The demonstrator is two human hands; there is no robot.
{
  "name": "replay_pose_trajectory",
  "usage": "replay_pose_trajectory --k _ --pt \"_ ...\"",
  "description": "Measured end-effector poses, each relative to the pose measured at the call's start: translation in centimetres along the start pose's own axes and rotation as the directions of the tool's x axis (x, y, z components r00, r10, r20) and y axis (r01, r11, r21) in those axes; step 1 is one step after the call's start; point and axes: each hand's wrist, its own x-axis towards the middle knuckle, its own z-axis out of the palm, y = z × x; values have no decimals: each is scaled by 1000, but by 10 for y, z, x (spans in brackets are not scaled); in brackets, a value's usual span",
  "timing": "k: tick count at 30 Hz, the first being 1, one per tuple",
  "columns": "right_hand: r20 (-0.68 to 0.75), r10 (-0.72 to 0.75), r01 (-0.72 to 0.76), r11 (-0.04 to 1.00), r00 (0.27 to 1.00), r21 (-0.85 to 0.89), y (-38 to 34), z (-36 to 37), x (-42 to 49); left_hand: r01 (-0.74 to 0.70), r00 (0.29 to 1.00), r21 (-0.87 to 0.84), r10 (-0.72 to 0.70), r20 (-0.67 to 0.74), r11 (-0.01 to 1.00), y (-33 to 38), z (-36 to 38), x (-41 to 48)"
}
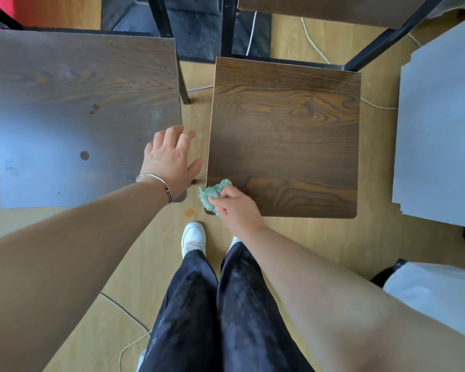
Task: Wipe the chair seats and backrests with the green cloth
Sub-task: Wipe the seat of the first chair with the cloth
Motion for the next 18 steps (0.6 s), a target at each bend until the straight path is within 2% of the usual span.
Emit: replay_pose_trajectory --k 4,6,10,15,18 --pt "169 11 -7 1000 986 -22 -12 8 -8 -1 1000 25 1 -6 1000 0 -4 -12" --pt "196 62 -76 995 979 63 -13 1 -8 4 1000 39 -3 -13 999 1 -9 -16" --pt "24 241 -236 913 970 332 -13 -37 -4 -12 1000 58 14 -22 998 9 -25 -12" --pt "-160 354 -243 846 921 474 -1 -104 15 -2 999 79 6 -45 997 32 -48 6" --pt "-266 364 -219 866 892 450 0 -149 31 32 996 110 -23 -82 993 47 -69 22"
